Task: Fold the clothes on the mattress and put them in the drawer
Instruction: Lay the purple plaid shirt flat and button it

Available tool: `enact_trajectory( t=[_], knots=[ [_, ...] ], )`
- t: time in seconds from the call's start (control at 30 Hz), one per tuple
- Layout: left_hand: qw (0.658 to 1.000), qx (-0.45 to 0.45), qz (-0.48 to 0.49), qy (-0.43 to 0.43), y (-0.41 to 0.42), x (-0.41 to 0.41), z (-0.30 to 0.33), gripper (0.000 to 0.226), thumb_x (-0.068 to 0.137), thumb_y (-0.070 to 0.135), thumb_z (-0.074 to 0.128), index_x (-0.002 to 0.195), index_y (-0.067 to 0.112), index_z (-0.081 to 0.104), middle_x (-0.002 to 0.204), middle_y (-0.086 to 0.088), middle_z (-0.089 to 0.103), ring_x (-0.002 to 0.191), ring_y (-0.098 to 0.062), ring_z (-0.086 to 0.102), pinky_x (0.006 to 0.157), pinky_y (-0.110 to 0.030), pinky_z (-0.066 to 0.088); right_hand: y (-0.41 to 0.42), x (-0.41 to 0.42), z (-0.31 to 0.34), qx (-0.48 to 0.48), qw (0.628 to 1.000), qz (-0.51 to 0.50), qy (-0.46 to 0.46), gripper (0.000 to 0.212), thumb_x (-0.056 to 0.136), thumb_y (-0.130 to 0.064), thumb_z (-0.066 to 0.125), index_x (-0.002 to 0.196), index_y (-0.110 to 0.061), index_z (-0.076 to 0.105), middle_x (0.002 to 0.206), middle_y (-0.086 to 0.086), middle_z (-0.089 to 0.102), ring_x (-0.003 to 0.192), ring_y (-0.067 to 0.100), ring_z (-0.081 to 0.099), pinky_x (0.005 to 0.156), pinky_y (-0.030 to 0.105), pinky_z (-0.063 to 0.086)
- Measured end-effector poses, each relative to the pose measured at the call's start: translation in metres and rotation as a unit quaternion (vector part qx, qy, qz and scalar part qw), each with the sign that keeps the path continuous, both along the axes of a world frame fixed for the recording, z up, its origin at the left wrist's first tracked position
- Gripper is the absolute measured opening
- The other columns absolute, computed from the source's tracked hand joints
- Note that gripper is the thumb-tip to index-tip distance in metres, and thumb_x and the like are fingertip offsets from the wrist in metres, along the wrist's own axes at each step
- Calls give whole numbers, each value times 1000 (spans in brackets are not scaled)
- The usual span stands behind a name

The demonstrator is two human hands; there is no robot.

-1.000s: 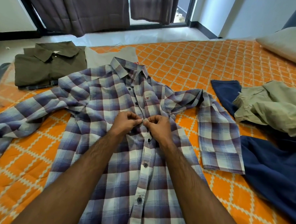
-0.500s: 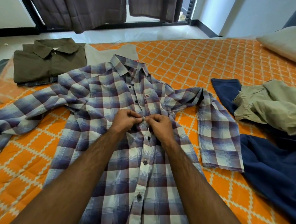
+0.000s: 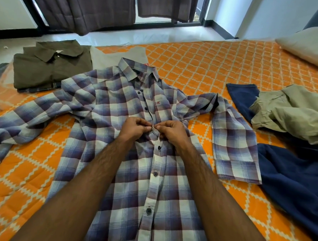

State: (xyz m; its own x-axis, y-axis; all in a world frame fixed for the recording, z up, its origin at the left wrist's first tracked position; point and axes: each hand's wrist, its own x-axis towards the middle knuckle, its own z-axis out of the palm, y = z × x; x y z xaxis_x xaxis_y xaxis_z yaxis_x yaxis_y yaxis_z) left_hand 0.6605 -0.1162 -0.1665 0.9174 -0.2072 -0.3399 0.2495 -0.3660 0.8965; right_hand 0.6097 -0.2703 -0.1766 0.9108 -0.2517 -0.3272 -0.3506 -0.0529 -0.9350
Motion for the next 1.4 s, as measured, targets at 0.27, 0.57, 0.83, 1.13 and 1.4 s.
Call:
enact_trajectory(
  t=[0.27,0.57,0.83,1.13,1.4],
  knots=[
    [1000,-4,-7,11,3,0,0,15,88,2,72,103,5,73,97,-14,75,84,-24,74,71,-35,62,-3,-3,1,-30,999,33,-15,11,86,-5,78,97,-4,76,84,8,75,63,9,64,61,18,57],
    [1000,12,2,6,4,-2,4,15,91,3,69,106,4,73,96,-14,74,79,-25,74,61,-32,62,13,-11,-17,-97,989,-21,-106,15,81,-13,84,95,-11,79,87,-2,78,82,7,74,81,27,62],
    [1000,17,-1,-6,5,-2,3,18,85,24,79,93,8,76,84,-7,75,58,-11,67,47,-21,47,21,-11,-25,-167,980,-32,-99,18,83,-32,83,95,-21,75,84,-9,74,80,4,71,78,34,63],
    [999,-10,49,1,3,-7,0,18,85,12,80,92,-1,70,84,-15,74,58,-18,72,45,-22,51,20,-10,-21,-208,975,-5,-81,16,85,-32,82,94,-21,73,84,-9,73,79,6,70,78,35,63],
    [999,3,37,-16,10,-2,-2,27,82,7,81,86,12,55,91,-21,70,76,-29,73,61,-42,62,20,-10,-19,-185,981,-5,-66,15,86,-32,80,91,-20,73,80,-7,73,78,9,70,77,40,62]
  ],
)
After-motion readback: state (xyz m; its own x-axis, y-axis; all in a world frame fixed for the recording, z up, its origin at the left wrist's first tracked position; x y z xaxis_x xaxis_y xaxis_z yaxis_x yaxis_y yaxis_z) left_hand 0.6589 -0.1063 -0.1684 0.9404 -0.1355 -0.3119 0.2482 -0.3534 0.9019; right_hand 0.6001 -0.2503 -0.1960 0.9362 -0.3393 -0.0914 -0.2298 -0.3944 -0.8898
